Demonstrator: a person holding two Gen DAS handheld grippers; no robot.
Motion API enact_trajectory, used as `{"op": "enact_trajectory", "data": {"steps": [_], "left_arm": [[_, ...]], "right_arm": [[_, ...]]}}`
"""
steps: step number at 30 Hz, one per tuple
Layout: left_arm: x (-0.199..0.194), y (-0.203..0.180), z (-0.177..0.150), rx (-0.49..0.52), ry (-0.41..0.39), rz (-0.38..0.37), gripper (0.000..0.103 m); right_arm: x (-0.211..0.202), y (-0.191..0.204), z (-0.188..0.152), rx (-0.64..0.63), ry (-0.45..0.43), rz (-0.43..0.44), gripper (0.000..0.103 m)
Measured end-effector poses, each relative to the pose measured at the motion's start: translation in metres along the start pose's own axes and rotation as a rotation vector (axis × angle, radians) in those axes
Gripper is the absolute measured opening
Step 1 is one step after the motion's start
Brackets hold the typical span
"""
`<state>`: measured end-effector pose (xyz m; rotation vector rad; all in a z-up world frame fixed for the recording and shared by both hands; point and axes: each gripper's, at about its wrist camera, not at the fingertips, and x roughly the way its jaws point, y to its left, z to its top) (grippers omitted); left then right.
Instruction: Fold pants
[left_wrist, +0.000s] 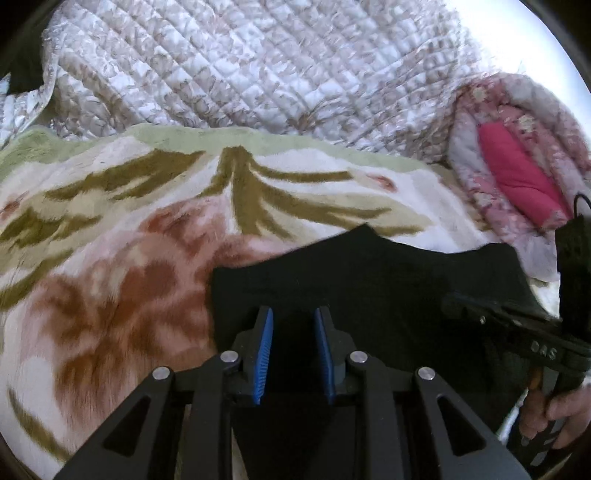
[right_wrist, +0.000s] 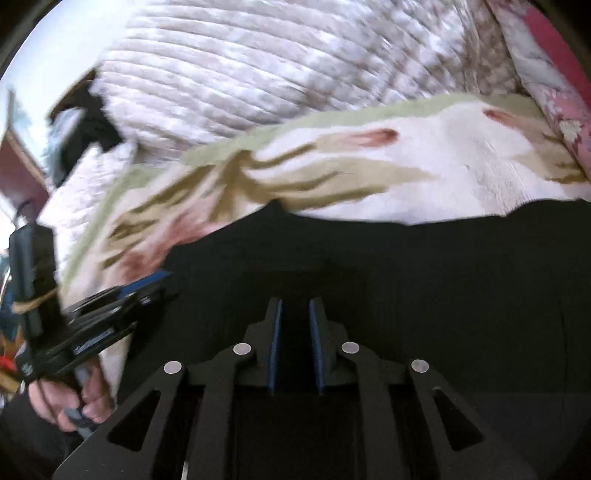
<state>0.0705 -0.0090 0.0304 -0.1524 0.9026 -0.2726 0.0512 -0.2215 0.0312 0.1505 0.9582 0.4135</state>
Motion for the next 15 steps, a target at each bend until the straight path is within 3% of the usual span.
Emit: {"op": "enact_trajectory", "data": {"steps": [3, 5, 7, 15], "left_arm": [[-0.023, -0.012, -0.024, 0.006, -0.021, -0.052, 0.026], [-0.024, -0.020, -0.042, 0.017, 0.010, -0.067, 0.028], [-0.029, -0.026, -0.059, 0.037, -0.009, -0.048, 0.028], [-0.056, -0.035, -0.087, 0.022, -0.006, -0.038, 0.030]], "right_arm": [[0.000, 0.015, -0.035, -0.070, 0.036, -0.002, 0.026], [-0.009, 0.017, -0.050, -0.105, -0.019, -0.030, 0.026], [-0.017, 0.020, -0.052, -0.112, 0.003, -0.080, 0.026], [-0.037, 0.017, -0.080, -0.074, 0.016, -0.091, 0.026]]}}
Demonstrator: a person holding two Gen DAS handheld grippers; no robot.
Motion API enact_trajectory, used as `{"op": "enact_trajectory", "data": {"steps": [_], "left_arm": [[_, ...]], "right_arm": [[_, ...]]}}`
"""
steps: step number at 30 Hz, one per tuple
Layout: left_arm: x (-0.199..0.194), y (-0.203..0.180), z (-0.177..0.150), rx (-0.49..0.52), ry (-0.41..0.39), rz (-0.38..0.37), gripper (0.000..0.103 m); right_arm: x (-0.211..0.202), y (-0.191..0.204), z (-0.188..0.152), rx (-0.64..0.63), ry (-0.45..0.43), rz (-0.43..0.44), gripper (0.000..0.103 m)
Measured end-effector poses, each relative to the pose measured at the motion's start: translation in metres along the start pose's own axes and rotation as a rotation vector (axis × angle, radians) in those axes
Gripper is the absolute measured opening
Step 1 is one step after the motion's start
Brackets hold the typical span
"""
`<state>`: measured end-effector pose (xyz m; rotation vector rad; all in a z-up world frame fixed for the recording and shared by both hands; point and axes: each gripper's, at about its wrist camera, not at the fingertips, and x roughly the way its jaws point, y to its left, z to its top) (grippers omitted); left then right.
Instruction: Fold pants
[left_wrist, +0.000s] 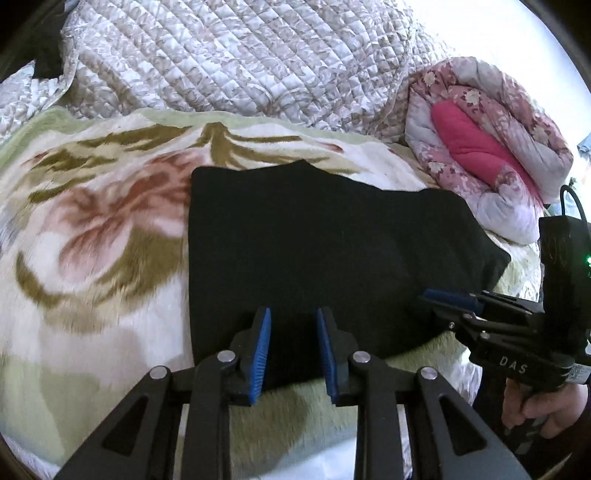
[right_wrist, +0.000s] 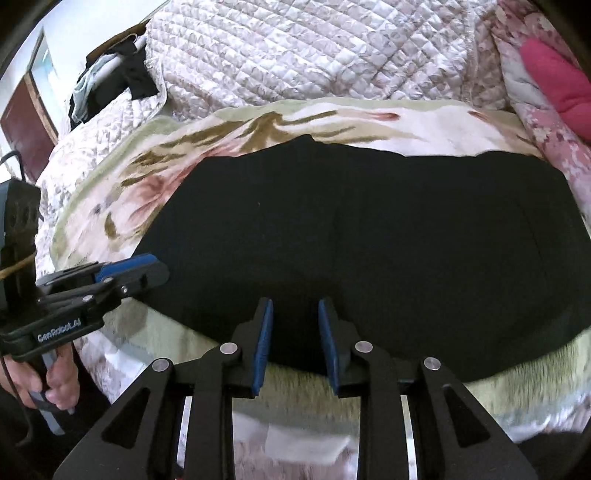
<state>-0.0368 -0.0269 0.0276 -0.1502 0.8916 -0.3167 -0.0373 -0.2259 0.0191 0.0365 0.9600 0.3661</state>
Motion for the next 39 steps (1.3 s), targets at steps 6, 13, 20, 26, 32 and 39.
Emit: {"op": "enact_trajectory", "data": {"steps": [6, 13, 20, 26, 32, 39], "left_arm": [[-0.011, -0.008, -0.013, 0.021, -0.001, 0.018, 0.033], [-0.015, -0.010, -0.010, -0.006, 0.011, 0.018, 0.034], [-0.015, -0.011, 0.003, -0.004, 0.000, 0.010, 0.034], [-0.011, -0.008, 0.018, 0.020, -0.014, 0.017, 0.034], [-0.003, -0.002, 0.021, 0.025, -0.024, 0.010, 0.034], [0.009, 0.009, 0.018, -0.002, -0.010, -0.010, 0.034]], "right_arm": [[-0.011, -0.004, -0.005, 0.025, -0.001, -0.013, 0.026], [-0.028, -0.030, -0.006, 0.105, -0.035, -0.061, 0.026], [-0.050, -0.078, -0.006, 0.281, -0.093, -0.115, 0.031], [-0.078, -0.125, -0.014, 0.530, -0.156, -0.134, 0.060], [-0.084, -0.157, -0.022, 0.729, -0.176, -0.114, 0.061], [-0.071, -0.181, -0.013, 0.829, -0.193, -0.136, 0.061]]}}
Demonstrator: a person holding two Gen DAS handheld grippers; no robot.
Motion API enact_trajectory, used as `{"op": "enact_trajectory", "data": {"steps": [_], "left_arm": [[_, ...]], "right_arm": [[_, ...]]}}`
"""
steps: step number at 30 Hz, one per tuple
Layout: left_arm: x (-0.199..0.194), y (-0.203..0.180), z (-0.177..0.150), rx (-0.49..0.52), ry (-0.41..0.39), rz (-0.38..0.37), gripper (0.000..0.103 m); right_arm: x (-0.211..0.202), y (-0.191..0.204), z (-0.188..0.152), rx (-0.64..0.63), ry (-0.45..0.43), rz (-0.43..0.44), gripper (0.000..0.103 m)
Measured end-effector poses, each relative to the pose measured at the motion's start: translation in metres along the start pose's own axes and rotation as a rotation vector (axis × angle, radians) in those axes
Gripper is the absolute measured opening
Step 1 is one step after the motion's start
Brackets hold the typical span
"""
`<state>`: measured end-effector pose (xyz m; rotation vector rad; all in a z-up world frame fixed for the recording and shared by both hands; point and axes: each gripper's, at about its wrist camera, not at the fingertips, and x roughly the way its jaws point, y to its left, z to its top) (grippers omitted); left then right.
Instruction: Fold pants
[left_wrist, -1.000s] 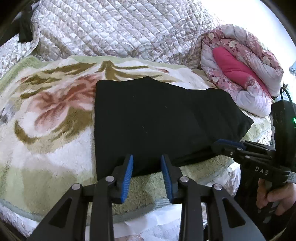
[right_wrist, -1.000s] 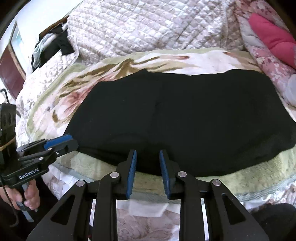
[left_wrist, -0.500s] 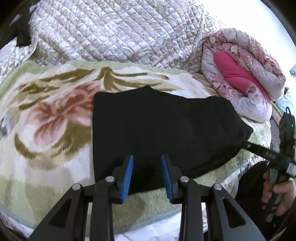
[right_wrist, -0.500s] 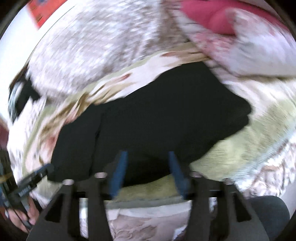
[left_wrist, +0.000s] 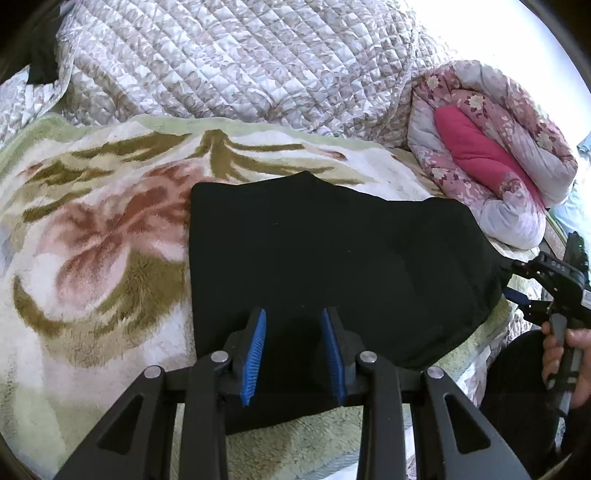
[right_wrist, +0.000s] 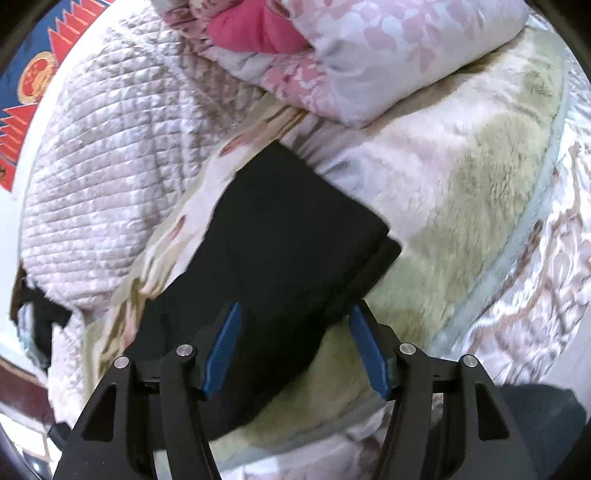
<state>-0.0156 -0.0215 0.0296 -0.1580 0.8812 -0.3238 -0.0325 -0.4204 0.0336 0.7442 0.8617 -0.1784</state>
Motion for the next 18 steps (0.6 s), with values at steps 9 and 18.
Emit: {"op": "enact_trajectory", "data": {"steps": [9, 18], "left_arm": [[0.007, 0.005, 0.001, -0.001, -0.026, -0.024, 0.034], [-0.006, 0.027, 0.013, -0.082, -0.092, 0.007, 0.034]], "right_arm": [[-0.002, 0.012, 0.019, -0.053, -0.054, -0.026, 0.025], [-0.038, 0.136, 0.002, -0.410, -0.078, 0.142, 0.022]]}}
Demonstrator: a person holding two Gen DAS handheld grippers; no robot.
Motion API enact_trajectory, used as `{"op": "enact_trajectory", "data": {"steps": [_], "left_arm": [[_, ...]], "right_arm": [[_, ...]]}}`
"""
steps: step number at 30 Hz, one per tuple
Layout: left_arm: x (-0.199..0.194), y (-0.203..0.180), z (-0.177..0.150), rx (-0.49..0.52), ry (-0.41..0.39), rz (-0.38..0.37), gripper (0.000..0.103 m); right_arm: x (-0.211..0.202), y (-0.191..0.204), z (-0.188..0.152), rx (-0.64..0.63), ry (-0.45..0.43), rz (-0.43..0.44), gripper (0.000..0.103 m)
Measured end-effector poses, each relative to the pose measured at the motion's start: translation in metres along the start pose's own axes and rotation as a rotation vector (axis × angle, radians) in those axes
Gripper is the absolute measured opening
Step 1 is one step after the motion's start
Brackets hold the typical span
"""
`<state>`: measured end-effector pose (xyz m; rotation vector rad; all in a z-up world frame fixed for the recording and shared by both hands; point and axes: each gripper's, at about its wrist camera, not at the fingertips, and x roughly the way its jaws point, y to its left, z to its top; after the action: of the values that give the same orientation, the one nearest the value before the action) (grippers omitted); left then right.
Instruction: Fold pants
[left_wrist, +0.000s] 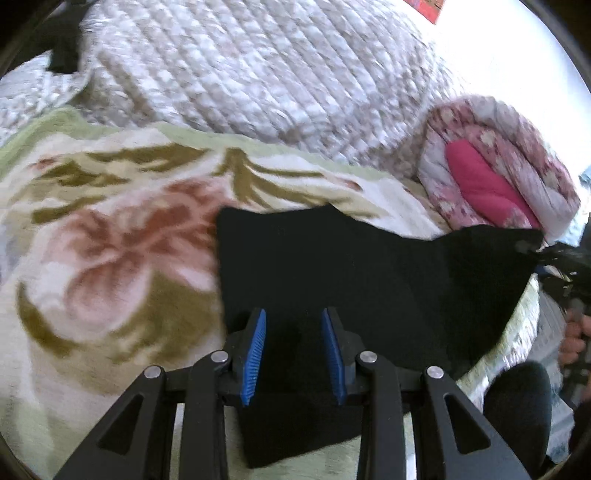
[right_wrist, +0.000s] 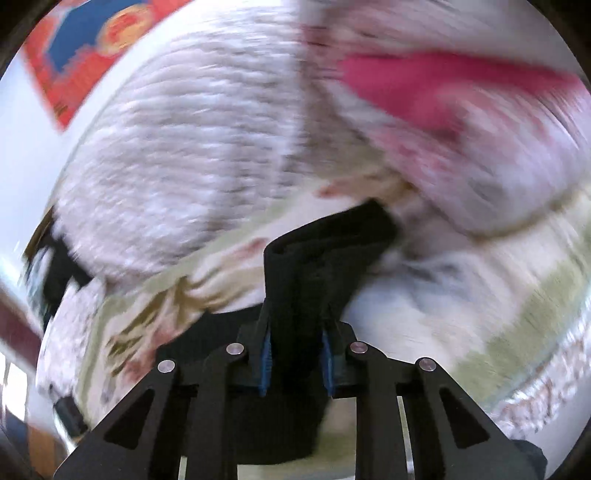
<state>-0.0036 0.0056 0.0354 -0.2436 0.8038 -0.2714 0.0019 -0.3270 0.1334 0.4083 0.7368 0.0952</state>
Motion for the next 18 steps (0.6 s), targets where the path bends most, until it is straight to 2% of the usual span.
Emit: {"op": "enact_trajectory", "data": {"steps": [4, 7, 9, 13, 15, 18], "left_arm": [[-0.013, 0.019, 0.006, -0.051, -0.032, 0.067, 0.034], [-0.023, 0.033, 0.009, -0.090, -0.050, 0.100, 0.034], [-0.032, 0.042, 0.010, -0.117, -0.065, 0.107, 0.034], [-0.046, 0.060, 0.011, -0.160, -0.098, 0.127, 0.034], [-0.048, 0.065, 0.009, -0.175, -0.101, 0.133, 0.034], [-0.047, 0.068, 0.009, -0.187, -0.102, 0.125, 0.034]], "right_arm": [[0.017, 0.065, -0.013, -0.154, 0.057, 0.096, 0.021], [0.041, 0.109, -0.039, -0.272, 0.135, 0.162, 0.022], [0.063, 0.131, -0.064, -0.343, 0.217, 0.209, 0.021], [0.112, 0.150, -0.123, -0.455, 0.410, 0.208, 0.022], [0.113, 0.151, -0.136, -0.494, 0.407, 0.188, 0.022], [0.107, 0.152, -0.131, -0.490, 0.391, 0.181, 0.022]]}}
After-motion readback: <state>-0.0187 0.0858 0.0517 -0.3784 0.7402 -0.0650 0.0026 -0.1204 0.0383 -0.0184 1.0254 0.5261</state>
